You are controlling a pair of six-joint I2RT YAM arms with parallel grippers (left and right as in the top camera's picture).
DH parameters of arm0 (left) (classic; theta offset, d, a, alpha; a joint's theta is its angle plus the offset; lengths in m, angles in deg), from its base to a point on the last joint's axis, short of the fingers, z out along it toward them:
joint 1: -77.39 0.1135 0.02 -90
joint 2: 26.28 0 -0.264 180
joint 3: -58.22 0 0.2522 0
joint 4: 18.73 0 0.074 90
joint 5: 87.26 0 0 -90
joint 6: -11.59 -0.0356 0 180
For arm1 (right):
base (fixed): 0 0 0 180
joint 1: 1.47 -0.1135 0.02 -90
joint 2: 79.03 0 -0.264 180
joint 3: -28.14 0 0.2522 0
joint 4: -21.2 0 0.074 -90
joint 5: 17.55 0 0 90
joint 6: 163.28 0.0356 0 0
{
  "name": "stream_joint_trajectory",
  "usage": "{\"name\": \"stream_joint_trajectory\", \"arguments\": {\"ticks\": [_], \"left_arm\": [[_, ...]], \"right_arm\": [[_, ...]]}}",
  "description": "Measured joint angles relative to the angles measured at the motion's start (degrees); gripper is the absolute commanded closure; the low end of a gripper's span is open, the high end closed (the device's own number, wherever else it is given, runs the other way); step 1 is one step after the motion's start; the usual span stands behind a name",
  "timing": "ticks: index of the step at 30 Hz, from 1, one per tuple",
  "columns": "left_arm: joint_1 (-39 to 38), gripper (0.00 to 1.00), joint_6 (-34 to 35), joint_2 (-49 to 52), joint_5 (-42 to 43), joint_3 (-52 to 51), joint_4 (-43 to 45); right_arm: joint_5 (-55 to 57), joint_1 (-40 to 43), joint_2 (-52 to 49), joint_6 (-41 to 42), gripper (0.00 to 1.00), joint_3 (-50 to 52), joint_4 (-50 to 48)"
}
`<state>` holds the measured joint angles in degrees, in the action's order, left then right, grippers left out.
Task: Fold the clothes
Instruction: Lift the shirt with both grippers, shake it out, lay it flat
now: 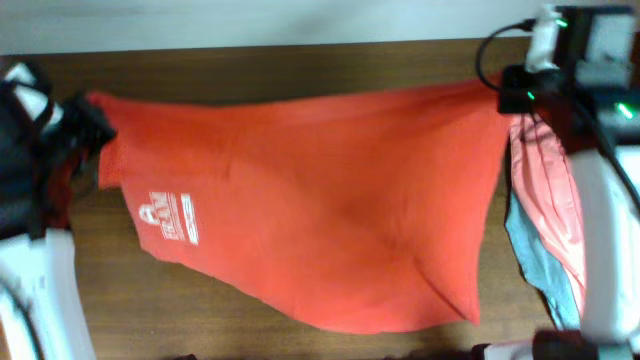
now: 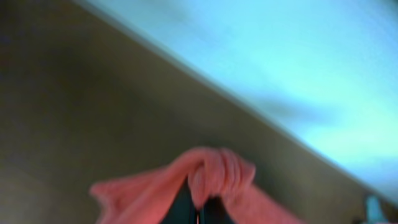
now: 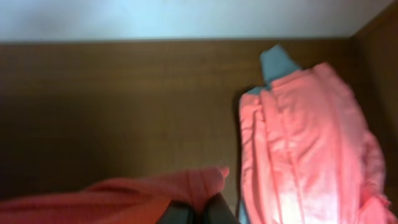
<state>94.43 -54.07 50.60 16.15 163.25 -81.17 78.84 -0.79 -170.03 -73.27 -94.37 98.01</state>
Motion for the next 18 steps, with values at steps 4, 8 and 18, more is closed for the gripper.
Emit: {"name": "stream_joint_trajectory", "arguments": {"ticks": [4,8,18], "left_arm": [[-2.5,1.0,-0.5,11.5,5.8,0.7,19.1],[-3.3,1.0,-0.8,20.5,10.4,7.7,21.9],[-3.1,1.0,-9.6,21.0,11.6,37.8,-0.9]], "right_arm": [[-0.3,0.0,-9.6,0.5,0.96,-1.3,-4.7],[-0.4,0.0,-14.4,2.1,0.96,-11.0,-4.8],[-0.2,1.2,-9.7,3.0,0.96,-33.7,7.3]]}}
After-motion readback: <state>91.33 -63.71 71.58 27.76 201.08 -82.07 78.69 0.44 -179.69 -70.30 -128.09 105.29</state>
